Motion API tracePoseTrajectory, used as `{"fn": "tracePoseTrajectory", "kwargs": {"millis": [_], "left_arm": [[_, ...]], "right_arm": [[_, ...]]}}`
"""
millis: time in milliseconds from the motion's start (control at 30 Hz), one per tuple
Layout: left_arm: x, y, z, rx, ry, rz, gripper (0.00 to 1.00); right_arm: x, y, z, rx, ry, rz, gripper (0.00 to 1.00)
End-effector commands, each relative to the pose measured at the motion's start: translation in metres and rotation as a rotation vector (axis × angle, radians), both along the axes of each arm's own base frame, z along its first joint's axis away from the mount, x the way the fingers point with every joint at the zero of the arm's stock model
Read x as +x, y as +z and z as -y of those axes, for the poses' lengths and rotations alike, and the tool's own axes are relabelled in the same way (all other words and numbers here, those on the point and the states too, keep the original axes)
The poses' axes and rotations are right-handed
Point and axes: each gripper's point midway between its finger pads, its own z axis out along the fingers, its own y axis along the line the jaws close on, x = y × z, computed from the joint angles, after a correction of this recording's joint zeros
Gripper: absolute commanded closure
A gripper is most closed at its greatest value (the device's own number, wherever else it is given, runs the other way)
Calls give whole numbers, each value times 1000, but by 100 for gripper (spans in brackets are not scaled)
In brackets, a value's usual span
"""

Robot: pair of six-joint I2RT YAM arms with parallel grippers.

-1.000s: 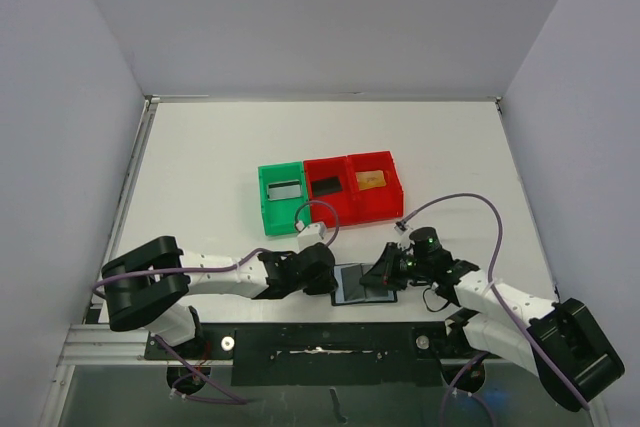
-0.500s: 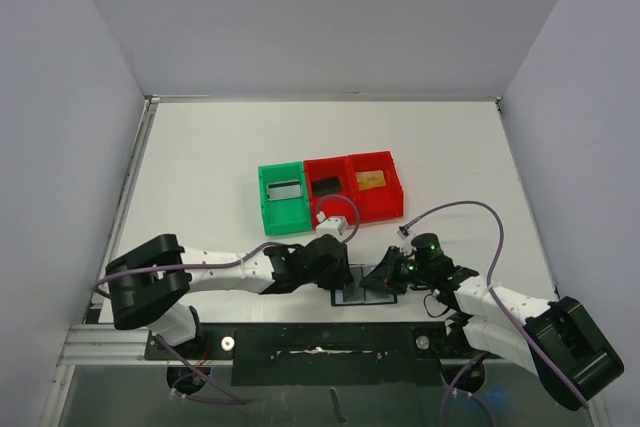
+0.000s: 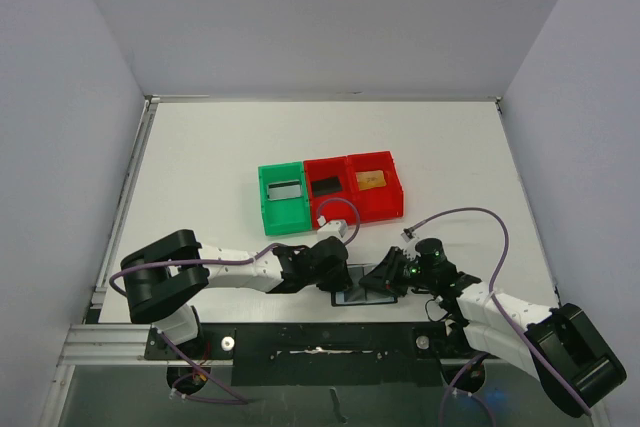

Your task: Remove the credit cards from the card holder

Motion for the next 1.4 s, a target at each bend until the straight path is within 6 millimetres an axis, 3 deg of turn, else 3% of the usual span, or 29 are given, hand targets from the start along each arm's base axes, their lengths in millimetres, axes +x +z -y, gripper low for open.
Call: {"fn": "tracePoseTrajectory", "kwargs": {"millis": [0,67,267,467,767,900,1367], "left_arm": [[-10,-36,-34,138,33,-50,100],[-10,-35,-33,132,31,-49,100],[-9,-34,-38,157,37,-42,100],[-11,-39,-47,179,41,-46,100],[-11,-42,-45,184,33,-44,100],[-11,-43,-46,191,33,-45,100],[-10,-42,-51,205,47,-43,100]], "right_arm": [[12,11,-3,69,-59,39,77],[12,11,-3,72,-62,40,79],[13,16,0,98,-65,59,100],[11,20,5,101,-33,72,100],[9,21,7,111,-3,62,90],[11,21,8,105,-14,60,95],[17,22,30,3,-62,70,96]]}}
